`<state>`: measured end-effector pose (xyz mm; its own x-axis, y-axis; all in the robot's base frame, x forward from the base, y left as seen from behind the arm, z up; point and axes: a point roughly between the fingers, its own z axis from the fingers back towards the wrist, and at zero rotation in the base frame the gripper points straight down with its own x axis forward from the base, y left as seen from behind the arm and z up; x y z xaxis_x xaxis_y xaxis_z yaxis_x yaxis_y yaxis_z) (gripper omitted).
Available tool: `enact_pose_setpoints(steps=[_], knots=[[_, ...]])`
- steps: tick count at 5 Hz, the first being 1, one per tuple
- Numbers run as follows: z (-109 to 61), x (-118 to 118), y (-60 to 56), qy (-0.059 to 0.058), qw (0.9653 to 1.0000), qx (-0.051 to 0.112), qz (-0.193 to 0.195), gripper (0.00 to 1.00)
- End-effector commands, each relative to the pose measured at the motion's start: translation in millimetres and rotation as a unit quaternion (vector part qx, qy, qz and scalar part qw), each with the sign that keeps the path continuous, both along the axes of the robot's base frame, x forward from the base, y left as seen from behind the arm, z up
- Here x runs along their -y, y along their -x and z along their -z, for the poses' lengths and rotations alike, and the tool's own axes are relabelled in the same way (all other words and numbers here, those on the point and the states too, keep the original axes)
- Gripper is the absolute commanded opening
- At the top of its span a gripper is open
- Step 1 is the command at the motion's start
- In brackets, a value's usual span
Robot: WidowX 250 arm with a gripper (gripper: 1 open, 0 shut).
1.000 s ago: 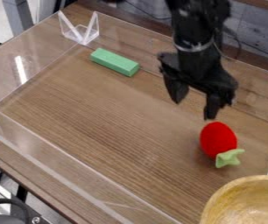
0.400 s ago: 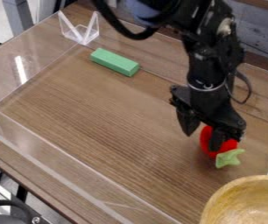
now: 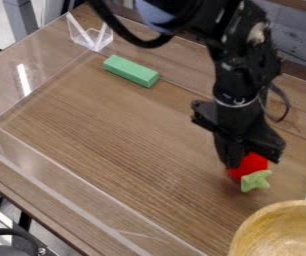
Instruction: Move the red fruit to the left
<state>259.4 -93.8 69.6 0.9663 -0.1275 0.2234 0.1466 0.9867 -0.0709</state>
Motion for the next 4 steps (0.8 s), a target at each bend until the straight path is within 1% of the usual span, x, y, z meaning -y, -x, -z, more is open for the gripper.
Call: enact_pose_setpoints(steps=[1, 2, 3, 4], knots=[[-29.8, 2, -0.6, 0.01, 0.9991, 0.039, -0.016, 0.0], [-53.1, -13, 1.3, 0.014, 0.9973, 0.057, -0.045, 0.0], [-73.1, -39, 4.1, 0.013, 0.9937, 0.071, -0.086, 0.0], [-65.7, -18, 11.2, 0.008, 0.9957, 0.061, -0.069, 0.0]])
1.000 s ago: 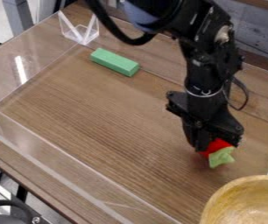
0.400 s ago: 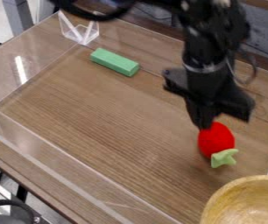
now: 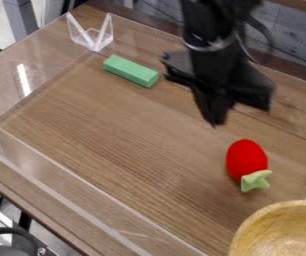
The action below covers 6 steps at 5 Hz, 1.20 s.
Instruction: Move the red fruit to the left
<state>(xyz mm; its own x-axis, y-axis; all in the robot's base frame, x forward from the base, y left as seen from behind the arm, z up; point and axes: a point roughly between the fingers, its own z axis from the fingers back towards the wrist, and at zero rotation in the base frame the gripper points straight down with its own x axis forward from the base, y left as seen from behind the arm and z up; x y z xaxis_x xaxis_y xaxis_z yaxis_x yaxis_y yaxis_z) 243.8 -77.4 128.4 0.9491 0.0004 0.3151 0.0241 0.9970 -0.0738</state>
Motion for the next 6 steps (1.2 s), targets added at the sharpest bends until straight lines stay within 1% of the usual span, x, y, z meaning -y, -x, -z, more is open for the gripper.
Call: enact_pose_setpoints(steps=[1, 2, 3, 4, 5, 6], knots=[[-1.4, 17, 1.9, -0.001, 0.9999, 0.004, 0.01, 0.0], [17.6, 17, 4.4, -0.004, 0.9999, -0.01, -0.011, 1.0], [20.5, 22, -1.6, -0.013, 0.9996, -0.025, 0.006, 1.0], [14.4, 28, -9.1, -0.018, 0.9992, -0.03, 0.019, 0.0], [30.4, 37, -11.6, -0.022, 0.999, -0.039, 0.008, 0.0], [49.6, 45, -15.0, -0.029, 0.9985, -0.048, -0.001, 1.0]])
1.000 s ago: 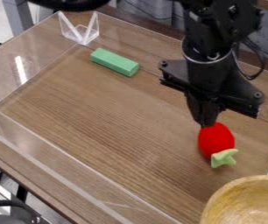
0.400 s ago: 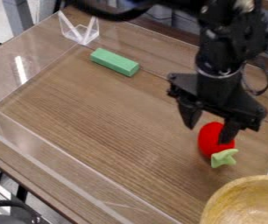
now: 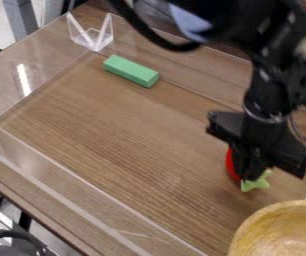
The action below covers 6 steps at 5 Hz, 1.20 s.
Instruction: Move the red fruit to the left
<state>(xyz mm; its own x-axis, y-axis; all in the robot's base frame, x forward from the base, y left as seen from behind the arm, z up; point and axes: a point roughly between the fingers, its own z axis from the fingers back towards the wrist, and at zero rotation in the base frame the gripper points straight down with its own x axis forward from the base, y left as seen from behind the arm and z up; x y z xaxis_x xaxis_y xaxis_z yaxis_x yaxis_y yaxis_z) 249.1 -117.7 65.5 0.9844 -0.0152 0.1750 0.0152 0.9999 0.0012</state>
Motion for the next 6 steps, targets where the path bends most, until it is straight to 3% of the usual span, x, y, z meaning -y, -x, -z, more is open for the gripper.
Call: enact_pose_setpoints(steps=[1, 2, 3, 4, 5, 6], knots=[[-3.1, 0, -13.7, 0.006, 0.9998, 0.016, -0.009, 1.0], [0.9, -6, -18.5, 0.001, 0.9997, 0.013, -0.021, 0.0], [1.8, -10, -16.9, -0.002, 0.9999, 0.011, 0.001, 0.0], [2.7, -13, -14.0, -0.005, 0.9999, 0.004, 0.009, 1.0], [3.3, -15, -10.8, -0.006, 0.9998, -0.003, 0.017, 1.0], [4.2, -8, -11.3, -0.007, 0.999, -0.002, 0.043, 0.0]])
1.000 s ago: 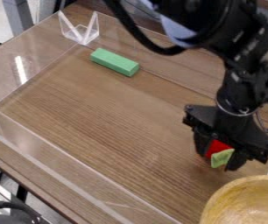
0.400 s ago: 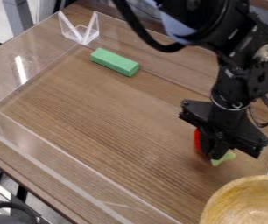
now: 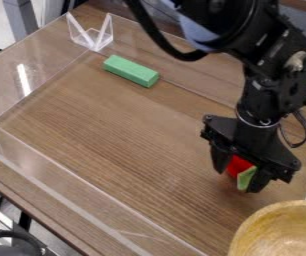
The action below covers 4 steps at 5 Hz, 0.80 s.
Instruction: Move the red fruit to the left
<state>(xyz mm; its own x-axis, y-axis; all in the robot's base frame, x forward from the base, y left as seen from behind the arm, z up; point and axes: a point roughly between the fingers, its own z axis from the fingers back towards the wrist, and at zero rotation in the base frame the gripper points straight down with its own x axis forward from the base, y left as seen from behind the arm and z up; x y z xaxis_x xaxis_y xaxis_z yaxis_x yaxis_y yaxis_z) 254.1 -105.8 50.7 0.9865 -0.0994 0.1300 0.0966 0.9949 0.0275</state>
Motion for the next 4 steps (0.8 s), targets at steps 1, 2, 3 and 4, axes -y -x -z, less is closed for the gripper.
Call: enact_pose_setpoints(steps=[1, 2, 3, 4], knots=[[-9.6, 10.4, -6.5, 0.007, 0.9993, 0.02, 0.03, 0.0], [-13.3, 14.8, -8.4, 0.006, 0.9998, 0.015, 0.008, 1.0], [-15.8, 16.6, -10.2, 0.006, 0.9999, 0.009, -0.01, 1.0], [-12.8, 16.7, -4.4, 0.005, 0.9998, 0.009, -0.019, 0.0]])
